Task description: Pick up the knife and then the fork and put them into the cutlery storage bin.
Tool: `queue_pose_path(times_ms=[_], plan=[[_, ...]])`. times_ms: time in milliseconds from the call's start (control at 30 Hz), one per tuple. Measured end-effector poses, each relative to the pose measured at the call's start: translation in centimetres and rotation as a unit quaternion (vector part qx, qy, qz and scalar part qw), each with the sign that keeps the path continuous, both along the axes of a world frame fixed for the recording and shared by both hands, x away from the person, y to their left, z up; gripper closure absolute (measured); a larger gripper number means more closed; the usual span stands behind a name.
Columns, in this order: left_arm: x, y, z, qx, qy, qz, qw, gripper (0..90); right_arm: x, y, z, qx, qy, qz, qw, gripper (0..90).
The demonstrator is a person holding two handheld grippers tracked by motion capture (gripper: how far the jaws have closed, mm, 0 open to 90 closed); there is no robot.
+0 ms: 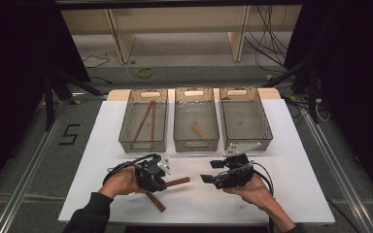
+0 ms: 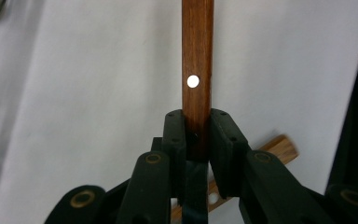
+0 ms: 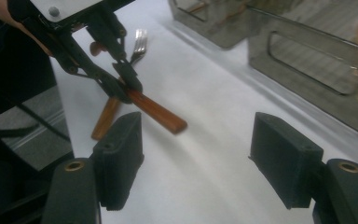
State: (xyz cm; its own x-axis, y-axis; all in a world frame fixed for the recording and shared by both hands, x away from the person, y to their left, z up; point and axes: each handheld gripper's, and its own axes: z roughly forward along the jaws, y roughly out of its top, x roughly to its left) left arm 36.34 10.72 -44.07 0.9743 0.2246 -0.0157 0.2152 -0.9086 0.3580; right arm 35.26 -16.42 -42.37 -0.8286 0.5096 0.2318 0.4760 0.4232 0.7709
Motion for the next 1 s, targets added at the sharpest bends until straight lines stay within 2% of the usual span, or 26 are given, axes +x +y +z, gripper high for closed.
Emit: queue_pose_path(times_ms=[167, 200, 333, 600, 767, 1000], plan=[[-0.9, -1.2, 0.5, -0.004, -0.004, -0.027, 0.9996, 76.9, -0.4, 1.1, -0.2, -0.013, -0.001, 0.03, 0.9995, 34.2], [-1.2, -1.4, 0.5, -0.01, -0.002, -0.022, 0.9997, 76.9, -0.6, 1.5, -0.3, -0.019, -0.001, 0.036, 0.9992, 34.0], [-1.9, -2.2, 0.7, -0.01, -0.007, -0.04, 0.9991, 76.9, -0.8, 2.2, -0.7, -0.037, 0.002, 0.06, 0.9975, 34.0], [-3.1, -3.4, 1.4, -0.011, -0.016, -0.068, 0.9975, 76.9, -1.6, 3.7, -1.6, -0.077, 0.014, 0.11, 0.9909, 35.0], [-3.5, -3.6, 1.7, -0.018, -0.017, -0.074, 0.9969, 76.9, -1.9, 4.1, -1.9, -0.089, 0.016, 0.128, 0.9877, 37.4], [-3.9, -3.9, 1.8, -0.019, -0.022, -0.089, 0.9956, 76.9, -2.4, 4.7, -2.4, -0.101, 0.02, 0.149, 0.9835, 47.1]])
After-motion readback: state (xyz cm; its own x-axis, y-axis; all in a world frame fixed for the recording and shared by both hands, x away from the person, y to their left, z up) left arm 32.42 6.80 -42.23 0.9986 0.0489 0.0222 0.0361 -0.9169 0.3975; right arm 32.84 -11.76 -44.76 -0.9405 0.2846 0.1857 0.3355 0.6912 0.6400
